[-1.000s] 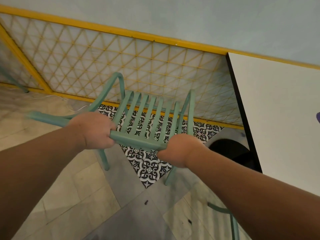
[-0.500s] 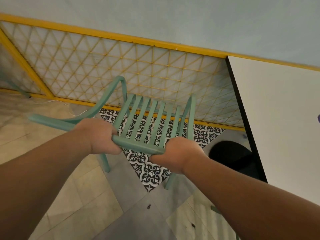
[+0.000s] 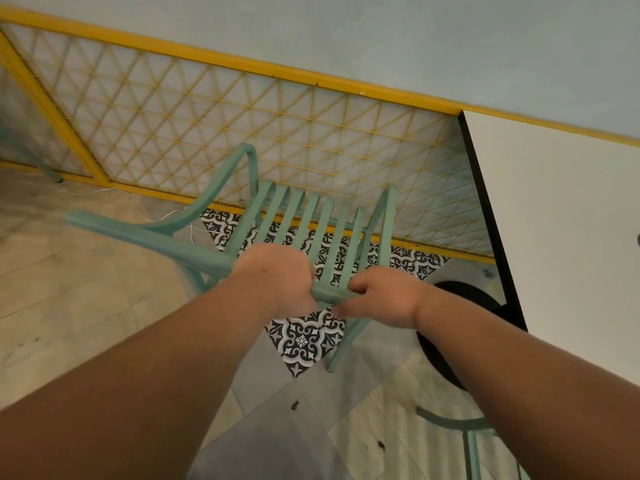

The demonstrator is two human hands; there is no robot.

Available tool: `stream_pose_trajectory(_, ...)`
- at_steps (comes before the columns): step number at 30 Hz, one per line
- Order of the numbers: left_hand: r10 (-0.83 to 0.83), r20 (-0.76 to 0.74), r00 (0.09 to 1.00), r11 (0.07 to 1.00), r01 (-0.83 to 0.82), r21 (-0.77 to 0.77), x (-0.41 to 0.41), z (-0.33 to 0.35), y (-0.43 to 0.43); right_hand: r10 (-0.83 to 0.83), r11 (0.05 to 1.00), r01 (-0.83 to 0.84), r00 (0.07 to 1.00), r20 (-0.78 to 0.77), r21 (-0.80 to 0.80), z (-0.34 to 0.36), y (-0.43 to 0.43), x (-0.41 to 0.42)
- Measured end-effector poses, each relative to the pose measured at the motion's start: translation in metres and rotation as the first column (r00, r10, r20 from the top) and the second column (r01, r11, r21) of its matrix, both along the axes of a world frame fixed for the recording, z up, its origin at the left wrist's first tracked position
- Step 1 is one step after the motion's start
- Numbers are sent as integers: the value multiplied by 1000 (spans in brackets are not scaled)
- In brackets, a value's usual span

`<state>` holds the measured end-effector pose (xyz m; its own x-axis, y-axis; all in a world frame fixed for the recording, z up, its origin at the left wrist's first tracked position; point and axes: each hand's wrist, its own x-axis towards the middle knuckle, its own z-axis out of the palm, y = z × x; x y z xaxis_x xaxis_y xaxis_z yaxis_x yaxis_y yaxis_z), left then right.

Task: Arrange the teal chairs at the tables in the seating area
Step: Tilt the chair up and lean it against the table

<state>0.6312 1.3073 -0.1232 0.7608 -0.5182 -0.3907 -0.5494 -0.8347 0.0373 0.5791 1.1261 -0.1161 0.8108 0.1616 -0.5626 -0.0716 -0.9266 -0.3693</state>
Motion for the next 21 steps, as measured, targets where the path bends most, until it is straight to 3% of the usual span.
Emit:
stream_pose_trajectory(4, -7, 21, 1000, 1000, 7, -15, 0, -2, 4, -132, 956, 152, 987, -95, 250, -15, -42, -17)
stream_pose_trajectory(9, -3, 40, 999, 1000, 4, -17, 1, -5, 2, -372, 775, 419, 907, -196, 473, -39, -60, -21)
stream_pose_trajectory(15, -6, 47, 999, 1000, 6, -6, 0, -3, 3, -463, 655, 548, 835, -296, 521, -48, -59, -23)
stream_pose_trajectory(21, -30, 43, 999, 1000, 30, 7, 1, -4, 7, -535, 660, 584, 807, -250, 472, -41, -48, -27)
